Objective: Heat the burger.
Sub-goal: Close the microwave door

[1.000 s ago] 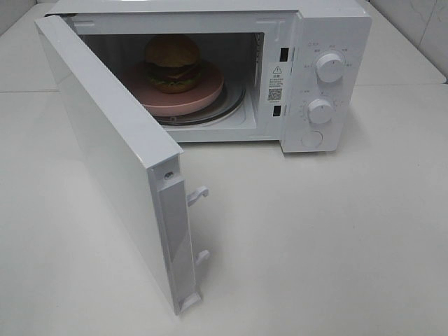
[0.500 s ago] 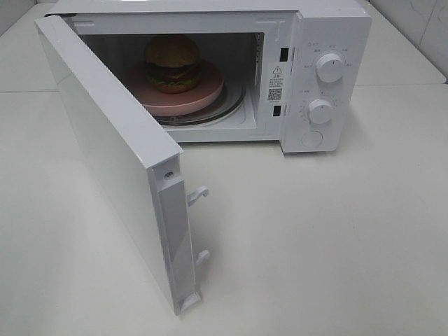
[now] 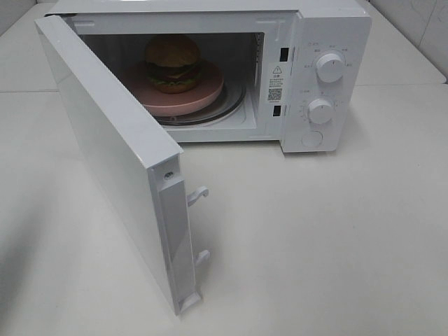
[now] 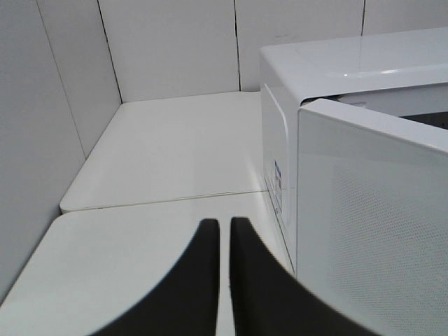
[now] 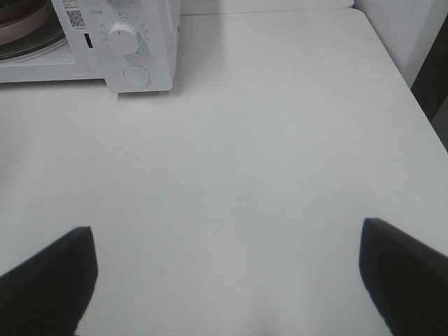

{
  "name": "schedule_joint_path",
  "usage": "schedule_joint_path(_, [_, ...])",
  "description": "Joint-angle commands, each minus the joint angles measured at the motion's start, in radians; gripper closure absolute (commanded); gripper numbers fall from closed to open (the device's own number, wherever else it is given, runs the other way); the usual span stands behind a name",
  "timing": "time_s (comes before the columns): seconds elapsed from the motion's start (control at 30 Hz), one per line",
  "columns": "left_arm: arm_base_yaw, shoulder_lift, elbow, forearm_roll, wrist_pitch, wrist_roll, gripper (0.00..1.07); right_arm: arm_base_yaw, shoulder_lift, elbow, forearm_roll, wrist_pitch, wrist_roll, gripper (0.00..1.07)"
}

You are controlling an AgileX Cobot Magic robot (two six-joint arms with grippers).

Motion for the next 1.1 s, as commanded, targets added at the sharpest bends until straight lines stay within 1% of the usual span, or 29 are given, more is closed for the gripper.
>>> schedule_joint_path(0.03, [-0.003,0.121,0.007,-0.023,-0.158,-0.03,1.07,-0.004,-0.021,0.002,0.005,0.005,-0.009,0.09])
schedule_joint_path(0.07, [-0.003,0.121,0.007,-0.023,-0.158,-0.03,1.07,-0.004,-0.021,0.002,0.005,0.005,-0.009,0.09])
schedule_joint_path(0.1, [-0.003,0.193,0.007,-0.019,-0.228,-0.047,1.07,-0.004,-0.021,0.002,0.005,0.005,-0.009,0.09])
schedule_joint_path(0.13, [-0.003,0.229,0.007,-0.017,-0.268,-0.054,1.07,-0.004,-0.021,0.002,0.005,0.005,-0.009,0.09])
schedule_joint_path(0.17, [-0.003,0.229,0.007,-0.017,-0.268,-0.054,1.07,-0.004,-0.021,0.002,0.005,0.005,-0.009,0.09])
schedule_joint_path(0.2, [-0.003,0.295,0.007,0.007,-0.33,-0.078,1.07,-0.004,-0.021,0.002,0.005,0.005,-0.009,0.09])
schedule_joint_path(0.27, [-0.003,0.324,0.007,0.023,-0.358,-0.088,1.07,-0.004,-0.021,0.002,0.005,0.005,-0.009,0.09])
schedule_joint_path(0.3, [-0.003,0.396,0.007,0.072,-0.406,-0.113,1.07,-0.004,-0.021,0.002,0.005,0.005,-0.009,0.09])
schedule_joint_path(0.33, [-0.003,0.396,0.007,0.072,-0.406,-0.113,1.07,-0.004,-0.021,0.002,0.005,0.005,-0.009,0.09])
schedule_joint_path(0.37, [-0.003,0.468,0.007,0.127,-0.459,-0.148,1.07,-0.004,-0.021,0.002,0.005,0.005,-0.009,0.09])
schedule_joint_path(0.4, [-0.003,0.497,0.007,0.157,-0.489,-0.163,1.07,-0.004,-0.021,0.002,0.005,0.005,-0.009,0.09])
schedule_joint_path(0.43, [-0.003,0.497,0.007,0.157,-0.489,-0.163,1.07,-0.004,-0.021,0.002,0.005,0.005,-0.009,0.09])
schedule_joint_path(0.47, [-0.003,0.57,0.007,0.21,-0.578,-0.189,1.07,-0.004,-0.021,0.002,0.005,0.005,-0.009,0.09])
schedule_joint_path(0.5, [-0.003,0.6,0.007,0.229,-0.632,-0.191,1.07,-0.004,-0.021,0.002,0.005,0.005,-0.009,0.09])
schedule_joint_path(0.53, [-0.003,0.6,0.007,0.229,-0.632,-0.191,1.07,-0.004,-0.021,0.002,0.005,0.005,-0.009,0.09])
schedule_joint_path(0.57, [-0.003,0.666,0.007,0.261,-0.732,-0.189,1.07,-0.004,-0.021,0.002,0.005,0.005,-0.009,0.09])
schedule_joint_path(0.6, [-0.003,0.702,0.007,0.274,-0.788,-0.185,1.07,-0.004,-0.021,0.002,0.005,0.005,-0.009,0.09])
schedule_joint_path(0.63, [-0.003,0.702,0.007,0.274,-0.788,-0.185,1.07,-0.004,-0.021,0.002,0.005,0.005,-0.009,0.09])
schedule_joint_path(0.67, [-0.003,0.774,0.007,0.293,-0.87,-0.174,1.07,-0.004,-0.021,0.002,0.005,0.005,-0.009,0.09])
schedule_joint_path(0.7, [-0.003,0.841,0.003,0.296,-0.934,-0.175,1.07,-0.004,-0.021,0.002,0.005,0.005,-0.009,0.09])
schedule_joint_path(0.8, [-0.003,0.865,0.0,0.298,-0.954,-0.176,1.07,-0.004,-0.021,0.002,0.005,0.005,-0.009,0.09])
schedule_joint_path(0.83, [-0.015,0.912,-0.01,0.302,-0.976,-0.176,1.07,-0.004,-0.021,0.002,0.005,0.005,-0.009,0.09])
schedule_joint_path(0.9, [-0.028,0.933,-0.017,0.3,-0.977,-0.175,1.07,-0.004,-0.021,0.002,0.005,0.005,-0.009,0.09])
schedule_joint_path(0.97, [-0.071,0.991,-0.049,0.277,-0.974,-0.175,1.07,-0.004,-0.021,0.002,0.005,0.005,-0.009,0.09])
schedule_joint_path(1.0, [-0.071,0.991,-0.049,0.277,-0.974,-0.175,1.07,-0.004,-0.021,0.002,0.005,0.005,-0.009,0.09])
schedule_joint_path(1.07, [-0.126,1.051,-0.088,0.258,-0.967,-0.175,1.07,-0.004,-0.021,0.002,0.005,0.005,-0.009,0.09])
schedule_joint_path(1.1, [-0.126,1.051,-0.088,0.258,-0.967,-0.175,1.07,-0.004,-0.021,0.002,0.005,0.005,-0.009,0.09])
